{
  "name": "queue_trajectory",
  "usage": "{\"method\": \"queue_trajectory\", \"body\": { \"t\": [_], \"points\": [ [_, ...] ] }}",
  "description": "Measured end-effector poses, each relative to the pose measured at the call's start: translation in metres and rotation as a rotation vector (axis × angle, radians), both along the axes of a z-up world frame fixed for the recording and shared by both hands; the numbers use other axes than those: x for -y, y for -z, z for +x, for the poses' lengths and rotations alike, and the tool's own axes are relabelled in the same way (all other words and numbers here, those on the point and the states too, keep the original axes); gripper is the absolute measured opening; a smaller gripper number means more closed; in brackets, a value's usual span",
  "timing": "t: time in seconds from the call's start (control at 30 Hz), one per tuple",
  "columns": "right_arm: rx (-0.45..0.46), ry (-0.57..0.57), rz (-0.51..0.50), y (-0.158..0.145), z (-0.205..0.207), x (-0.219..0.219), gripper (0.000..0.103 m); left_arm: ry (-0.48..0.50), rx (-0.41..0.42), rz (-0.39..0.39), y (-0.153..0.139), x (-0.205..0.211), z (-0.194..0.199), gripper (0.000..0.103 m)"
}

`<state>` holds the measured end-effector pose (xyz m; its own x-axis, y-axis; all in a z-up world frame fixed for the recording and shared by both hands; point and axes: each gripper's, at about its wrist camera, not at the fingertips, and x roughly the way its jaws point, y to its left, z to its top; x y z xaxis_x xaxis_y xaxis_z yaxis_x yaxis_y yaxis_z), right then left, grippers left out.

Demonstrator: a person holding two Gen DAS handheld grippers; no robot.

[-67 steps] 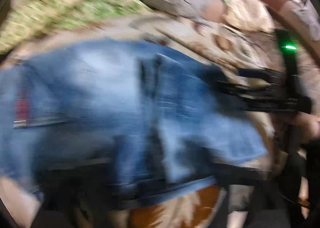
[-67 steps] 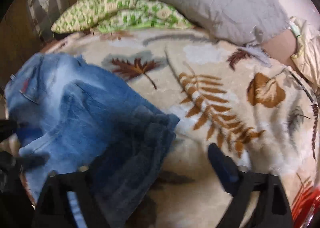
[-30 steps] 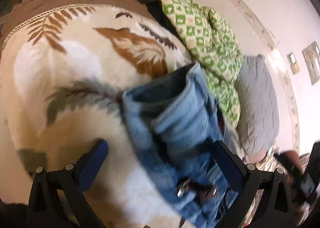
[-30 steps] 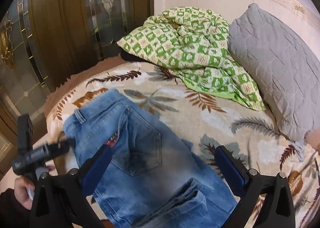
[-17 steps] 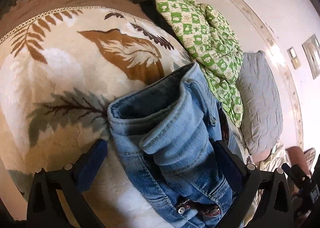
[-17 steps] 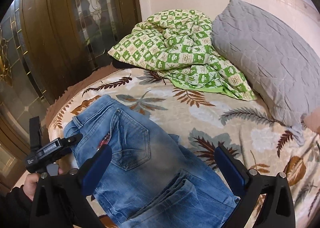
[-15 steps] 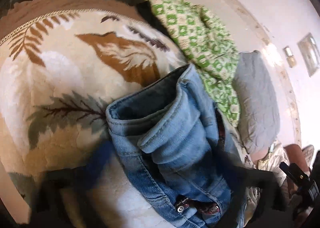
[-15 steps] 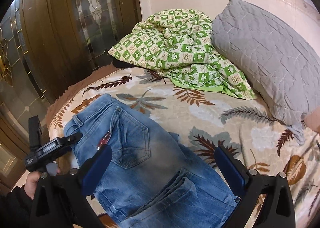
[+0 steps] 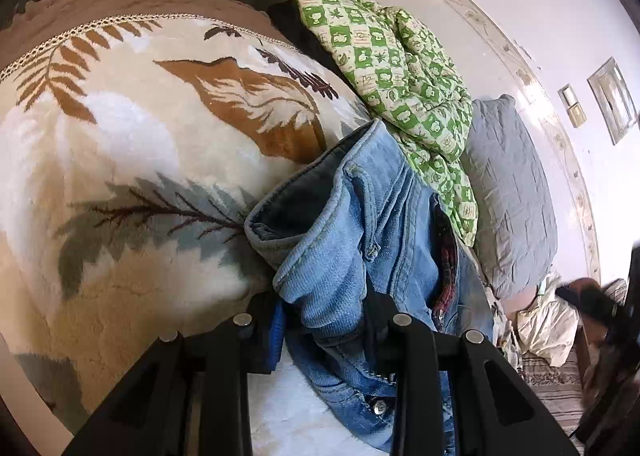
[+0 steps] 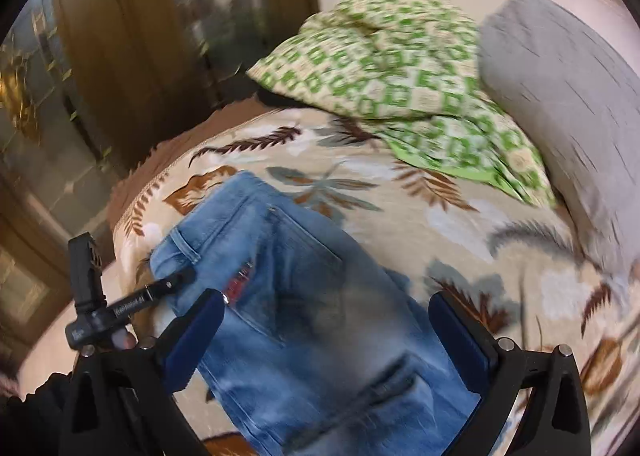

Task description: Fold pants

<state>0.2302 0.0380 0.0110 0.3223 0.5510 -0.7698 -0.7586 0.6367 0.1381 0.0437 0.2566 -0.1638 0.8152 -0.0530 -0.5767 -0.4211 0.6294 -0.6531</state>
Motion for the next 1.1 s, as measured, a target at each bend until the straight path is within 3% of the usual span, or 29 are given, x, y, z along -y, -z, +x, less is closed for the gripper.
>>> {"method": "queue_trajectory", "body": {
  "t": [0.23, 0.33, 0.47, 0.67, 0.9, 0.97, 1.0, 1.03, 1.1],
  "points": [
    [0.058, -0.178, -0.181, -0.007, -0.002, -0.124, 0.103, 0.008, -0.001, 0.041, 0.000, 0.002, 0.001, 0.033],
    [0.040, -0.222, -0.247, 0.007, 0.005, -0.168, 0.103, 0.015, 0.004, 0.046, 0.000, 0.001, 0.000, 0.033],
    [-0.045, -0.192, -0.318, 0.032, 0.025, -0.222, 0.103, 0.015, 0.008, 0.050, 0.000, 0.002, 0.000, 0.033],
    [-0.147, -0.120, -0.522, 0.059, 0.049, -0.274, 0.103, 0.013, 0.008, 0.068, 0.000, 0.004, 0.001, 0.034],
    [-0.149, -0.124, -0.694, 0.087, 0.057, -0.293, 0.101, 0.015, 0.014, 0.055, 0.001, 0.002, 0.000, 0.034],
    [-0.133, -0.138, -0.710, 0.094, 0.057, -0.295, 0.092, 0.015, 0.015, 0.051, 0.001, 0.002, 0.000, 0.034],
    [-0.126, -0.148, -0.712, 0.097, 0.057, -0.296, 0.076, 0.015, 0.016, 0.050, 0.001, 0.001, -0.001, 0.034],
    [-0.136, -0.160, -0.699, 0.099, 0.057, -0.295, 0.043, 0.015, 0.016, 0.050, 0.002, 0.001, -0.001, 0.034],
    [-0.107, -0.180, -0.713, 0.103, 0.055, -0.297, 0.030, 0.017, 0.018, 0.049, 0.002, 0.000, -0.001, 0.035]
  ]
}}
